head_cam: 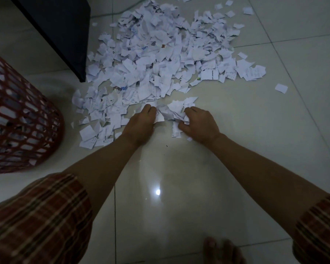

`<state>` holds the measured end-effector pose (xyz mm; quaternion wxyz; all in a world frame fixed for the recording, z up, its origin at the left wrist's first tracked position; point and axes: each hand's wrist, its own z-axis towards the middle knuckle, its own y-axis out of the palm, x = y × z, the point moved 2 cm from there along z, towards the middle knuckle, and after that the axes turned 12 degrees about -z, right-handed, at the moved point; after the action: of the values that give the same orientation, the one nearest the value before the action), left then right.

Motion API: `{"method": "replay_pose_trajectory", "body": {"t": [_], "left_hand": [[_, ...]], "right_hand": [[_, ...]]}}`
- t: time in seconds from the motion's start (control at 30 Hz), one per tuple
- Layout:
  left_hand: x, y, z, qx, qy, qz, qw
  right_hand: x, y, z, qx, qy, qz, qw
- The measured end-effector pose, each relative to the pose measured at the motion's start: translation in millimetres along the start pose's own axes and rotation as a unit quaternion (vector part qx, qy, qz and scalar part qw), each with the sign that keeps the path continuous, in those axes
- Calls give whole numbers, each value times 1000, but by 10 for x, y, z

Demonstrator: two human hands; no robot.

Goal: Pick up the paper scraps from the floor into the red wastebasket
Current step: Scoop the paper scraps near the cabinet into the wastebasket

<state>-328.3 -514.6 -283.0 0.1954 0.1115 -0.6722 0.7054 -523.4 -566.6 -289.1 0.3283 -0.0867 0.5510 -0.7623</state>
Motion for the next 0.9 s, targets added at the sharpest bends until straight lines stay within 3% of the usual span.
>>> {"method": "replay_pose_trajectory", "body": {"t": [0.37, 0.9], "left_hand": [[-19, -233, -145, 23, 37, -33, 998], [426, -1839, -196, 151, 167, -43, 973]], "right_hand": [[-145, -293, 153, 19, 17, 41, 999], [-774, -1472, 939, 171, -17, 70, 983]]}}
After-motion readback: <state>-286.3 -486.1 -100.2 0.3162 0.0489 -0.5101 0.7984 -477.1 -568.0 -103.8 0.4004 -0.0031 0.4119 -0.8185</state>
